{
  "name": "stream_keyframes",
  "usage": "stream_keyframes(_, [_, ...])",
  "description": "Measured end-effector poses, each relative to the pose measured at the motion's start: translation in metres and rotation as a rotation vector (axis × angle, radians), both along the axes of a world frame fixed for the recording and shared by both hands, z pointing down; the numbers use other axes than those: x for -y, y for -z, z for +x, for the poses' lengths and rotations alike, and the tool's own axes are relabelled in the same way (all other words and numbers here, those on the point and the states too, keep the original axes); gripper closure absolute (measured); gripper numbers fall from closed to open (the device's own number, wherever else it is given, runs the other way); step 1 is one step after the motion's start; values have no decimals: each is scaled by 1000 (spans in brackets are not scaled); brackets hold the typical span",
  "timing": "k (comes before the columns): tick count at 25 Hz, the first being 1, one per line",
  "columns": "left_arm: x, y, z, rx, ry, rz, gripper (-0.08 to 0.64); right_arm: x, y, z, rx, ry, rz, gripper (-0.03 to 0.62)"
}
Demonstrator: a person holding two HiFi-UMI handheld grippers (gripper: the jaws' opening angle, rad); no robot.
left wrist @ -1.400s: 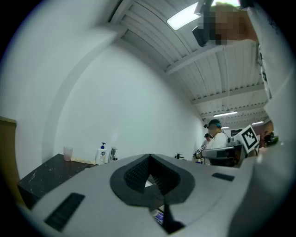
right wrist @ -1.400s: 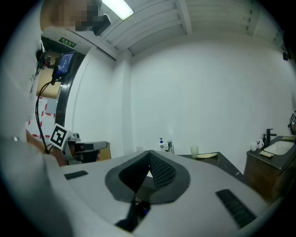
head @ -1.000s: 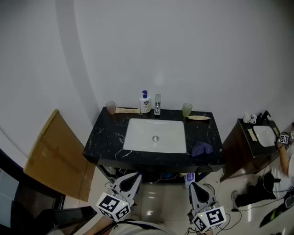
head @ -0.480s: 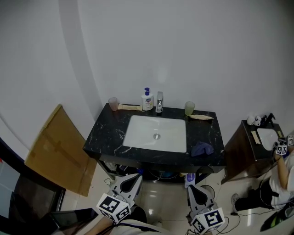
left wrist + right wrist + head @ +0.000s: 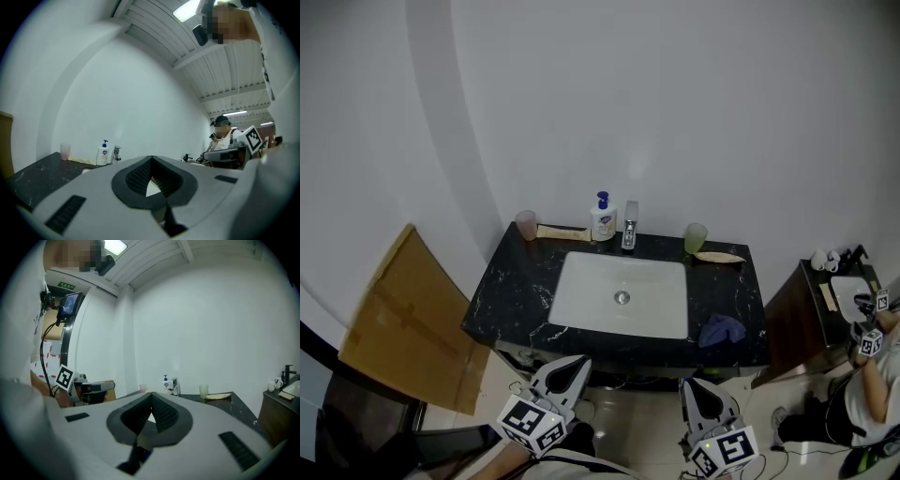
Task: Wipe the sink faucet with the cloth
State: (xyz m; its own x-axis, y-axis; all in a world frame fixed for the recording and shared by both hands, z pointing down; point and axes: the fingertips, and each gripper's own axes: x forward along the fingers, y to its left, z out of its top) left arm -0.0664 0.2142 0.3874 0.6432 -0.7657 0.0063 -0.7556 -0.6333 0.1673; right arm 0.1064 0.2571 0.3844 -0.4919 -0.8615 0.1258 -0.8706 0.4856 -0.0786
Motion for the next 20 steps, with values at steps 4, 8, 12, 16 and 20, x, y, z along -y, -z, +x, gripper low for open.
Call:
stream_keyframes(4, [58, 8, -4, -10, -42, 12, 558, 56, 5, -12, -7, -17, 12, 589])
stream_keyframes(8, [111, 4, -10, 1, -86, 24, 558, 112, 10, -24, -4, -58, 37, 589])
stream_keyframes(12, [166, 1, -14, 18, -114, 32, 558, 165, 8, -38, -22, -82, 50, 589])
stream_keyframes(16, [214, 3, -14, 28, -144, 42, 558, 206, 7, -46, -33, -119, 55, 589])
stream_keyframes(20, [244, 4, -11, 23, -170, 45, 558, 235, 10, -48, -36, -143, 68, 589])
